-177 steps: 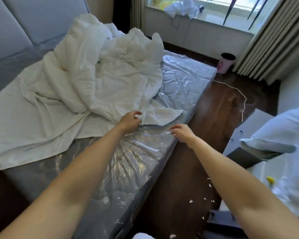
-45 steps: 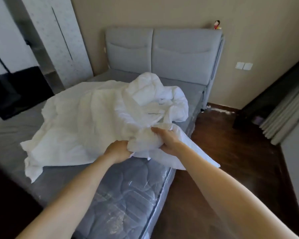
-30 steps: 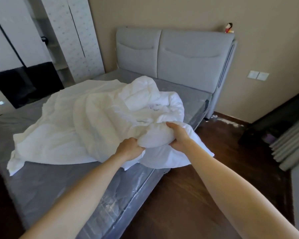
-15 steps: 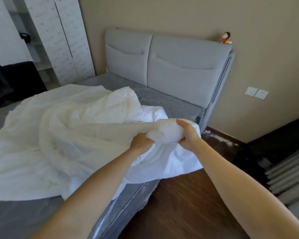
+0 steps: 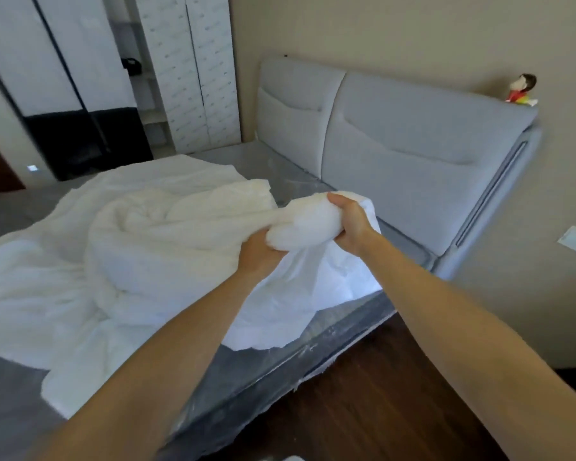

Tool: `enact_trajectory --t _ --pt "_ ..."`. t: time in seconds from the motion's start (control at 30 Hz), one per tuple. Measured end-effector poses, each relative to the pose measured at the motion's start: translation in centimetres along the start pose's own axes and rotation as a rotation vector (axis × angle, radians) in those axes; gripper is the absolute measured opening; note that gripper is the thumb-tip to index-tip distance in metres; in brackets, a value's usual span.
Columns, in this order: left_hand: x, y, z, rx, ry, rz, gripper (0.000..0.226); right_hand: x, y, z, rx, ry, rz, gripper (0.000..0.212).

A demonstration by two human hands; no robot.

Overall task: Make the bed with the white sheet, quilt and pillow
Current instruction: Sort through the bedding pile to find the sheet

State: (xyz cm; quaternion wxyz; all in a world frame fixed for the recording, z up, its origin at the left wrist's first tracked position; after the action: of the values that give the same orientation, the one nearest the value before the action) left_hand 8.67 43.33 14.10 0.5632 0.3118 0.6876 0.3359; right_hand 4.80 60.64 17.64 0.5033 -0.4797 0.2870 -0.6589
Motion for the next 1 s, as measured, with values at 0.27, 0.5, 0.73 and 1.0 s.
enact_trajectory --t 0.27,0.5,0.73,1.0 --pt "-1.8 -6.7 -4.5 -0.199 0.021 -0.628 0.115 1.2 -4.0 -9.4 0.006 -0.107 0.099 0.035" --pt "6.2 -6.5 -16.8 -0.416 0.014 -0.359 0.044 -6.3 -10.8 -19.4 -0.040 0.016 0.172 0.032" --pt "17.3 5.1 -28.1 -0.160 -0.017 -0.096 0.038 -18.8 -20.5 -25.3 -0.121 0.188 0.058 0.010" --pt "31.3 5.2 -31.0 -0.387 -0.264 0.019 0.050 -28.7 -19.8 -35.2 0.052 0.255 0.043 0.012"
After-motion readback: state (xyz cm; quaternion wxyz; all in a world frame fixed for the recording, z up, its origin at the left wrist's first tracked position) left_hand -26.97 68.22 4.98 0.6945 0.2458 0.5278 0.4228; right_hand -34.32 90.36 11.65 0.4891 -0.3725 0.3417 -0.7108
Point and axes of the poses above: each hand's wrist, its own z-axis away from the middle knuckle, its own x-axis out of the palm, y = z × x, the point moved 6 cm from there along -z, towards the middle knuckle, and after that the axes turned 5 degrees about x, right-handed, at the moved point
